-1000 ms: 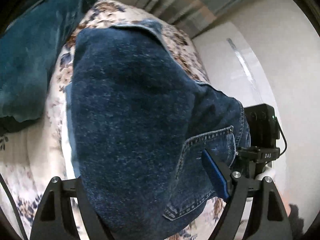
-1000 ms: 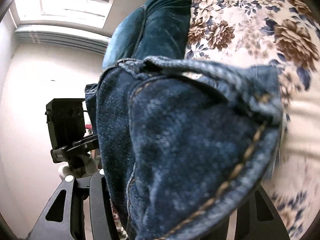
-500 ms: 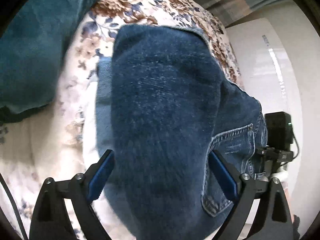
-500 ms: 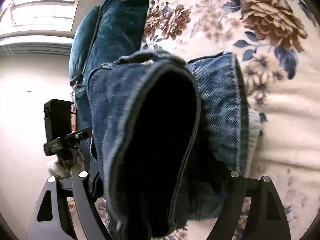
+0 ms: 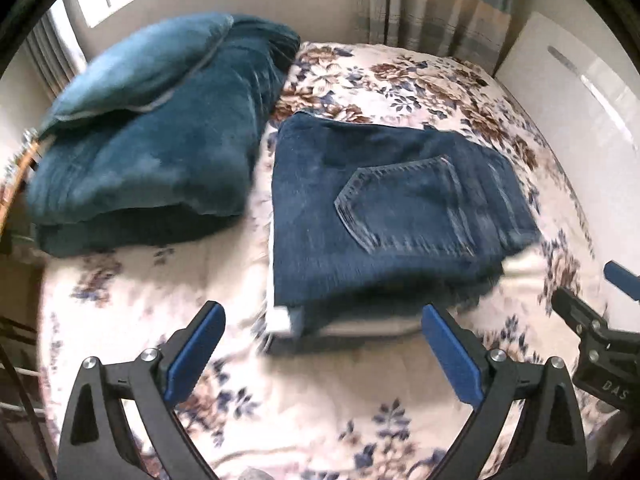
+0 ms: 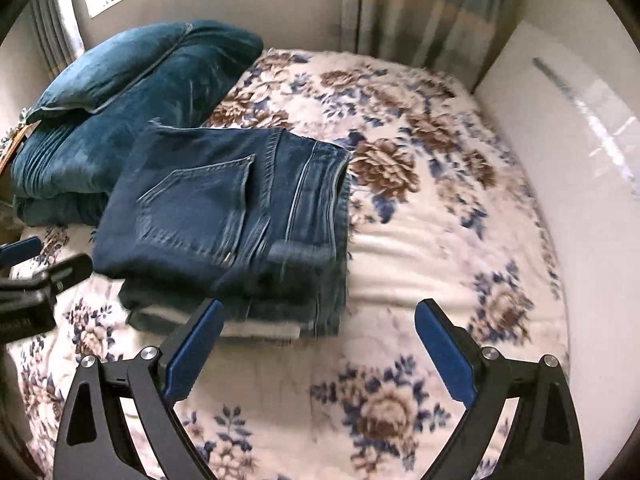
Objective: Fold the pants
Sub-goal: 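Open both grippers and withdraw them from the stacked jeans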
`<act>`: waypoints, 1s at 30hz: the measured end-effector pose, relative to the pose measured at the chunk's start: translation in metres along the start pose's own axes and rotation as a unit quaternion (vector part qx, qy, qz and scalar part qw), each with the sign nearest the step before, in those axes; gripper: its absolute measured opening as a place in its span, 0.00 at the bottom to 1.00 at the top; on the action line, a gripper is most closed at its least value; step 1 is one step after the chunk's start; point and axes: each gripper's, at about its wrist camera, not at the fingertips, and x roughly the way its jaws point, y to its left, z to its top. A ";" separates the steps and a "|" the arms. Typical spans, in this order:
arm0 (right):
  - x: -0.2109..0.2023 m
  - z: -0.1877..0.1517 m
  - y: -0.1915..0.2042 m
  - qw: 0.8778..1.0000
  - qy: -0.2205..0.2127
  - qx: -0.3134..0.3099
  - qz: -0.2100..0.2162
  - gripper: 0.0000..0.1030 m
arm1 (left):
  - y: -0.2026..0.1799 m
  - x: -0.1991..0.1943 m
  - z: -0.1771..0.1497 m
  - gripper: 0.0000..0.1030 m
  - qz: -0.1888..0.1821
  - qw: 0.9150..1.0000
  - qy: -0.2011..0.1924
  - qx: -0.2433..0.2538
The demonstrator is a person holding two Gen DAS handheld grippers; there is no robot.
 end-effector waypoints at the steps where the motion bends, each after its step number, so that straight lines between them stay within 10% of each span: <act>1: -0.011 -0.007 0.000 1.000 -0.001 0.012 -0.002 0.96 | -0.003 -0.011 -0.006 0.97 0.003 1.000 -0.004 -0.001; 16: -0.259 -0.081 -0.019 0.995 -0.074 0.052 -0.031 0.96 | -0.021 -0.240 -0.063 0.97 0.014 0.991 -0.131 -0.002; 30: -0.448 -0.191 -0.004 0.991 -0.128 0.035 -0.008 0.96 | -0.009 -0.384 -0.176 0.97 0.016 0.985 -0.173 0.001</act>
